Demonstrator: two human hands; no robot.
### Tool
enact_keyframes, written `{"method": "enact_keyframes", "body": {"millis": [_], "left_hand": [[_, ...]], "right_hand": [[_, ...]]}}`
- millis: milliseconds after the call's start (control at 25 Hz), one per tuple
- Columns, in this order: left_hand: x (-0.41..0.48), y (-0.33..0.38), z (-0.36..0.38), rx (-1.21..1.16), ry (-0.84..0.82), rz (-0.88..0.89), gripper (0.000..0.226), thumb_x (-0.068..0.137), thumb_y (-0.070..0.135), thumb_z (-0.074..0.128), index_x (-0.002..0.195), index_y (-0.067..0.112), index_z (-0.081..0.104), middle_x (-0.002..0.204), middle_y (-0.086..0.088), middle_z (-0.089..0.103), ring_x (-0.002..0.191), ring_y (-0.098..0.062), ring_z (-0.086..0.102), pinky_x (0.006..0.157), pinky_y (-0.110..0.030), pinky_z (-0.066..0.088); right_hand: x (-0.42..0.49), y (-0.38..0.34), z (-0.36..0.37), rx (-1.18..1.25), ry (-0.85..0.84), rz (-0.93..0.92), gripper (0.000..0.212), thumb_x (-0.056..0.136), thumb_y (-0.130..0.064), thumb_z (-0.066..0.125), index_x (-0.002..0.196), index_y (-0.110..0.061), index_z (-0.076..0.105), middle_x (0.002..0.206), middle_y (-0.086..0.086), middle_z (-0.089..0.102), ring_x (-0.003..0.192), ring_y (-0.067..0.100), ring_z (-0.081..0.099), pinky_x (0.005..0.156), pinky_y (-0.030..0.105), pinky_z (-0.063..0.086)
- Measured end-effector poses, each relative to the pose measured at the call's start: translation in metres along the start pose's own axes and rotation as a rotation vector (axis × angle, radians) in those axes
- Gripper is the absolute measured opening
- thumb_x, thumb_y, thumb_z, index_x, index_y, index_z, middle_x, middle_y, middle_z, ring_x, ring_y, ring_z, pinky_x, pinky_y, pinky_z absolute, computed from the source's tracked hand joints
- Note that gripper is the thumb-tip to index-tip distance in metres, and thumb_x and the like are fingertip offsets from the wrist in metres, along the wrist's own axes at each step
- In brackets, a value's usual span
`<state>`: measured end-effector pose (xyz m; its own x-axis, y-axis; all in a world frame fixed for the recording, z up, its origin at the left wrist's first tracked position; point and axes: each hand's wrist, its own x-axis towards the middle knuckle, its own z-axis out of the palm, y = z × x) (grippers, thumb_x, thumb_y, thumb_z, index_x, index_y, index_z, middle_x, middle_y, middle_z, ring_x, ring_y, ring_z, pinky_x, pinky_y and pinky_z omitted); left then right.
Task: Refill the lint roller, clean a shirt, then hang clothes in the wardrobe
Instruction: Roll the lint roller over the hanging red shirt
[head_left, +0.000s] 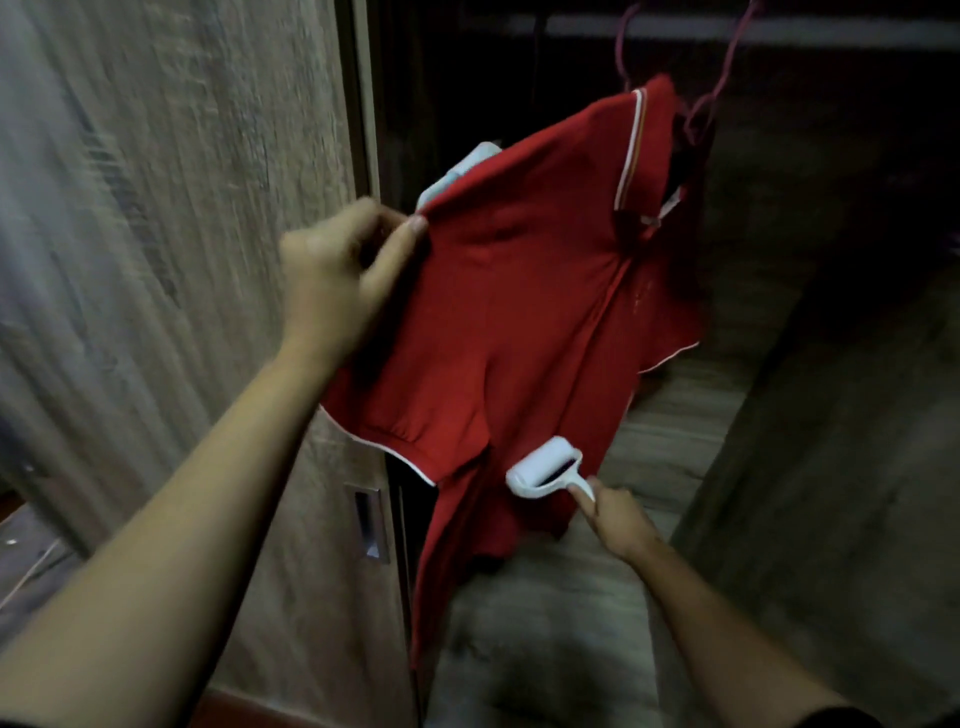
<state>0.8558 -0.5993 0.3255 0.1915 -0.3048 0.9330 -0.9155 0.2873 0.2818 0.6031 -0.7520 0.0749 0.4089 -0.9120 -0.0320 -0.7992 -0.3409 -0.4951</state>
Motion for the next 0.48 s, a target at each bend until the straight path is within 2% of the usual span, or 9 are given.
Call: {"method": "enact_keyframes", "body": {"millis": [120, 280, 400, 480], "left_hand": [[-0.057, 0.008, 0.034, 0.072, -0.023, 0.024, 0.021, 0.089, 0.020, 0.060, 0.079, 0.004, 0.067, 0.068, -0.011, 0.068, 0.061, -0.014, 0.060, 0.057, -0.025, 0.037], [-0.111, 0.016, 0.082, -0.097, -0.170, -0.069, 0.021, 0.089, 0.022, 0.056, 0.082, 0.004, 0.064, 0.067, -0.011, 0.067, 0.059, -0.023, 0.063, 0.059, -0.028, 0.041], [-0.131, 0.024, 0.109, -0.179, -0.276, -0.116, 0.023, 0.089, 0.026, 0.053, 0.082, 0.006, 0.062, 0.063, -0.009, 0.065, 0.055, -0.023, 0.062, 0.056, -0.026, 0.040], [-0.143, 0.029, 0.124, -0.149, -0.344, -0.141, 0.026, 0.089, 0.031, 0.050, 0.090, 0.009, 0.064, 0.071, -0.009, 0.069, 0.063, -0.025, 0.066, 0.058, -0.032, 0.045]], "right_hand": [[-0.015, 0.005, -0.024, 0.037, 0.168, 0.047, 0.043, 0.094, -0.047, 0.037, 0.106, -0.011, 0.056, 0.102, 0.024, 0.068, 0.097, 0.041, 0.062, 0.079, 0.042, 0.048], [-0.046, 0.011, -0.040, 0.081, 0.373, 0.144, 0.046, 0.092, -0.054, 0.033, 0.111, -0.017, 0.053, 0.097, 0.022, 0.068, 0.092, 0.043, 0.062, 0.073, 0.042, 0.048], [-0.076, 0.013, -0.048, 0.154, 0.488, 0.205, 0.042, 0.092, -0.052, 0.032, 0.098, -0.015, 0.051, 0.084, 0.021, 0.068, 0.083, 0.042, 0.064, 0.071, 0.044, 0.051], [-0.096, 0.017, -0.054, 0.162, 0.551, 0.238, 0.040, 0.093, -0.050, 0.032, 0.091, -0.013, 0.049, 0.080, 0.021, 0.067, 0.079, 0.042, 0.063, 0.067, 0.041, 0.049]]}}
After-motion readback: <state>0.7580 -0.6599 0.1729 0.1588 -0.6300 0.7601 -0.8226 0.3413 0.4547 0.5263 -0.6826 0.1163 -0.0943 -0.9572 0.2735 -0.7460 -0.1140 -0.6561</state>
